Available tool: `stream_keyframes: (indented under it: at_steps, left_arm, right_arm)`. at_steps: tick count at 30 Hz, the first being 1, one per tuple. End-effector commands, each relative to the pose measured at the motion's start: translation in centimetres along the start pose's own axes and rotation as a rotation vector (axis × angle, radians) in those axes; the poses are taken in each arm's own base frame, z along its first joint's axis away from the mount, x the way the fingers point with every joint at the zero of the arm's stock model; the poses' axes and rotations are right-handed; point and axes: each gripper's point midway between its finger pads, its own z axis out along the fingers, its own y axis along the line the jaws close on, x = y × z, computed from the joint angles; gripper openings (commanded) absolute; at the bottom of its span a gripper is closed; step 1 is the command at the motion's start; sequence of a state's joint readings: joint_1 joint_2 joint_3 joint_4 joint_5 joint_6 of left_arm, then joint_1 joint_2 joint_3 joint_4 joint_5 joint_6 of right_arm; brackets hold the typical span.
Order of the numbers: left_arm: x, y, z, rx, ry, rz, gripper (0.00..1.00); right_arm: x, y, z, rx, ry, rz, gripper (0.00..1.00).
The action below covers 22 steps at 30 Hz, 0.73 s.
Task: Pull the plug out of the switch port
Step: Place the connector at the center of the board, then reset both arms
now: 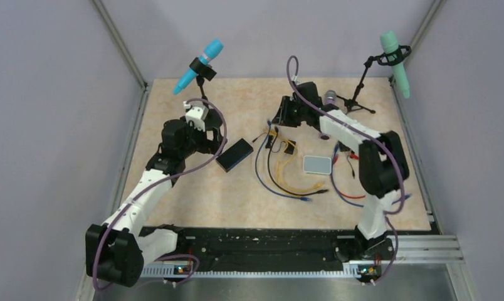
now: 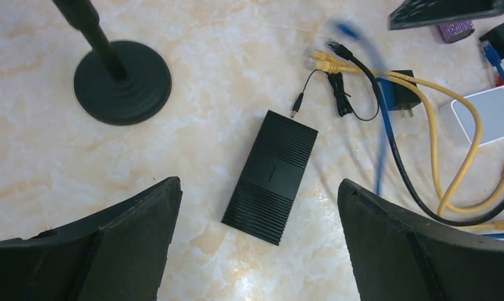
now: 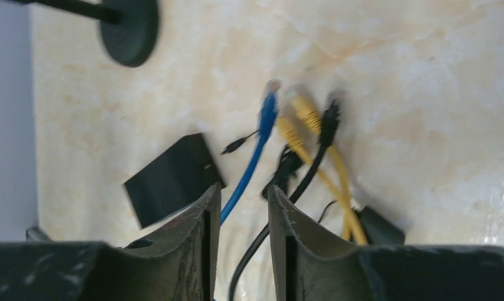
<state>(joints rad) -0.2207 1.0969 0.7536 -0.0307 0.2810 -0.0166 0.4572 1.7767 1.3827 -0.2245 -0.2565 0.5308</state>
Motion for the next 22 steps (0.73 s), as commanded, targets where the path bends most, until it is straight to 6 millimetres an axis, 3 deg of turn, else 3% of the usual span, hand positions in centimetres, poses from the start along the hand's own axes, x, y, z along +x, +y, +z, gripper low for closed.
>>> stream_keyframes:
  at_steps: [1, 4, 7, 10, 14, 19, 22]
  left_arm:
    - [-0.4, 0.6, -1.2, -0.092, 0.005, -0.197, 0.99]
    - [0.7, 1.7, -1.8, -0.180, 0.017, -0.277, 0.99]
    - [1.6, 2.7, -2.6, -0.257, 0.012, -0.302, 0.99]
    - [1.4, 4.0, -3.3, -0.341, -0.031, -0.324, 0.99]
    - [0.7, 5.3, -4.0, -0.418, -0.091, -0.344, 0.99]
    - [0.5, 6.7, -4.5, -0.511, -0.107, -0.368, 0.99]
    - [0.2, 7.0, -4.6, -0.525, -0.123, -0.367, 0.99]
  right_arm:
    - [-2.1, -4.0, 3.6, 0.057, 0.025, 0.044, 0.36]
    - [-2.9, -6.8, 4.6, 0.098, 0.043, 0.087, 0.47]
    - [-4.0, -7.0, 3.1, 0.097, 0.031, 0.048, 0.58]
    - [-6.0, -6.0, -0.4, 0.123, -0.047, -0.045, 0.69]
    - [-7.6, -5.7, -6.9, 0.221, -0.188, -0.125, 0.72]
    - [-6.3, -9.0, -14.0, 0.417, -0.399, -0.106, 0.81]
    - [-4.0, -10.5, -15.9, 0.451, -0.455, -0.070, 0.87]
